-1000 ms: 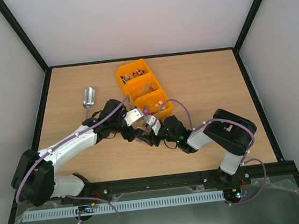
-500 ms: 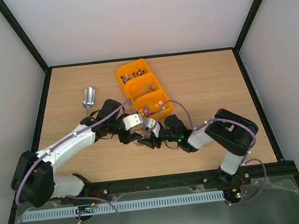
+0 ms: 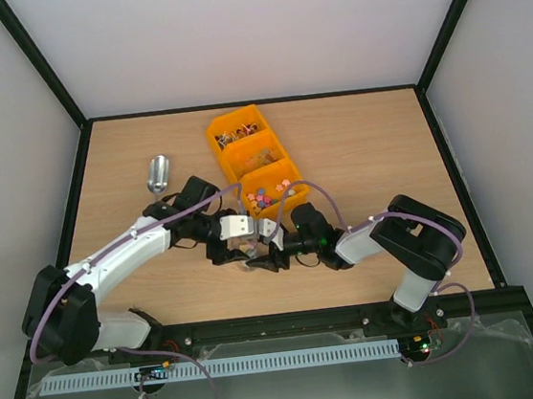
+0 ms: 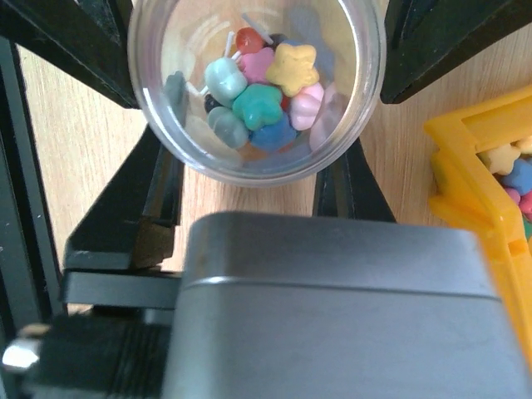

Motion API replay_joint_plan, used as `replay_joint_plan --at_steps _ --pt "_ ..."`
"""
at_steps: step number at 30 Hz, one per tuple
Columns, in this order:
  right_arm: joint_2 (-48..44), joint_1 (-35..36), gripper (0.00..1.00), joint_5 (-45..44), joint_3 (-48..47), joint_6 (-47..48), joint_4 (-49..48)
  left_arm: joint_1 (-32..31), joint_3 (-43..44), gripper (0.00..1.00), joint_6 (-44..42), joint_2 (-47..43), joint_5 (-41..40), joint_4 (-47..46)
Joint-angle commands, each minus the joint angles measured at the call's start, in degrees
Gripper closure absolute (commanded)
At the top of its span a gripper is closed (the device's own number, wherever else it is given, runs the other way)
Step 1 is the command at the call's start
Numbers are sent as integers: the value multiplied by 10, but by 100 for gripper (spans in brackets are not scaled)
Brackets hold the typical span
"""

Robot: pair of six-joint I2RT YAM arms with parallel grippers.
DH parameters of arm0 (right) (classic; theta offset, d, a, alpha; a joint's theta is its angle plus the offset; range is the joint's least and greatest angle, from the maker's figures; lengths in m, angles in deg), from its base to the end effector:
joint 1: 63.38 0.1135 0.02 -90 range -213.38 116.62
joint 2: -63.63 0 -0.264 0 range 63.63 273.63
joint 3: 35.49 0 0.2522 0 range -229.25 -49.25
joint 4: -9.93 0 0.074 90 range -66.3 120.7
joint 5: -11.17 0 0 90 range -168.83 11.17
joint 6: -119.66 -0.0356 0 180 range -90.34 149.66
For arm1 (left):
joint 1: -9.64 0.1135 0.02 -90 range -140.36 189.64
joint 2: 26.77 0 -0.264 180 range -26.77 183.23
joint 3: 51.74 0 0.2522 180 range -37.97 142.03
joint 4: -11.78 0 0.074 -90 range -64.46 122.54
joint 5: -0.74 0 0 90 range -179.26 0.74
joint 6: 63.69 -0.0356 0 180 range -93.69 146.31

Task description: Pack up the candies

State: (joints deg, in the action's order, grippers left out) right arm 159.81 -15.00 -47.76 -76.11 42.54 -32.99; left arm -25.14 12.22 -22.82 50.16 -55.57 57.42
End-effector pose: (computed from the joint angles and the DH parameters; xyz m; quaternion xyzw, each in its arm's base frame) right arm 0.1809 0.2312 0.1451 -0.5272 0.5619 0.3827 0.5097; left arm 0.2023 -0.1646 0.2256 0.6743 0.6328 -0.2445 0.2917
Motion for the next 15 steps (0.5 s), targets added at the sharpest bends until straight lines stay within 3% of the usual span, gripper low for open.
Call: replay_joint_plan --at_steps 1,7,15 --pt "-6 9 80 6 -1 -17 -8 7 -3 14 45 -7 -16 -3" --pt "7 9 82 -93 -4 -47 -41 17 -28 3 175 -64 -36 -83" --pt "28 9 83 -165 -26 -89 -43 15 -33 6 268 -61 -87 -141"
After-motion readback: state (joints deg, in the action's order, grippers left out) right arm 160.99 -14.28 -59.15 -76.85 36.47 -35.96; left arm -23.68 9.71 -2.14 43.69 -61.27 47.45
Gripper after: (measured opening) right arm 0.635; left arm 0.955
